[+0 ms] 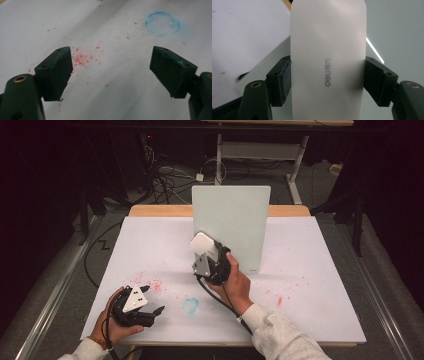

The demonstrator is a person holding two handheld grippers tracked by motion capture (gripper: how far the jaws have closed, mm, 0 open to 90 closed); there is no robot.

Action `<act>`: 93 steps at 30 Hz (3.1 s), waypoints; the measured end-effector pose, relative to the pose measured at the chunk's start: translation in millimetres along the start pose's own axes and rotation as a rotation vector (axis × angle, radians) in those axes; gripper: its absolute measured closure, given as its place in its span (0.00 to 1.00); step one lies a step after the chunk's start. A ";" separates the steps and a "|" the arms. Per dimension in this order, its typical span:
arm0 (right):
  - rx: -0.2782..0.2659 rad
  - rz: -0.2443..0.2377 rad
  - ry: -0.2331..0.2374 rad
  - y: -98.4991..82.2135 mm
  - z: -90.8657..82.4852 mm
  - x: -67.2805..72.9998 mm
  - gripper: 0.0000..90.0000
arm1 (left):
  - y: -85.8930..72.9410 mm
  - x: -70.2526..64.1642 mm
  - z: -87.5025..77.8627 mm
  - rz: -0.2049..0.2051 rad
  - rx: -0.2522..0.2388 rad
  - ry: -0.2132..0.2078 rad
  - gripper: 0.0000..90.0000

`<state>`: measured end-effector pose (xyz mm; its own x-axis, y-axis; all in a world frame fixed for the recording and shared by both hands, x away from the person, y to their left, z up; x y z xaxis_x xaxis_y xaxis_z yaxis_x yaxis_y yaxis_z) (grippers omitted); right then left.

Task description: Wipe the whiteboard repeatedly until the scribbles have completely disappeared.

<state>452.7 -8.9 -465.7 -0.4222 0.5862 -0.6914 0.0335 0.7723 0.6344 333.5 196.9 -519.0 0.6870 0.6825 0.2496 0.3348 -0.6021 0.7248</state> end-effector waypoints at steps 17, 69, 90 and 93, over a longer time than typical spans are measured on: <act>0.051 -0.106 0.117 -2.8 5.4 43.5 0.35 | -0.3 2.3 -4.0 0.003 -0.011 0.007 0.20; 0.059 0.161 -0.097 -39.9 -24.7 -99.8 0.35 | 0.8 0.9 -5.2 0.002 -0.017 0.008 0.20; 0.070 0.245 -0.111 -73.1 -35.9 -127.8 0.35 | 0.7 1.0 -5.3 0.006 -0.014 0.010 0.20; 0.075 0.255 -0.104 -76.8 -37.2 -128.5 0.35 | 0.9 0.9 -5.7 0.007 -0.015 0.011 0.20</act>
<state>470.6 -152.7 -412.7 -0.2964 0.7829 -0.5470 0.1950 0.6102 0.7678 330.8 199.3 -514.5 0.6821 0.6828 0.2617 0.3201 -0.6006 0.7327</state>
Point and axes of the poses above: each handheld gripper's, and its own axes: z roughly forward along the jaws, y roughly out of its top, x roughly to its left, the point moved 7 cm from there along z, roughly forward along the jaws, and after that the axes turned 5 degrees about y, right-handed, at the moved point
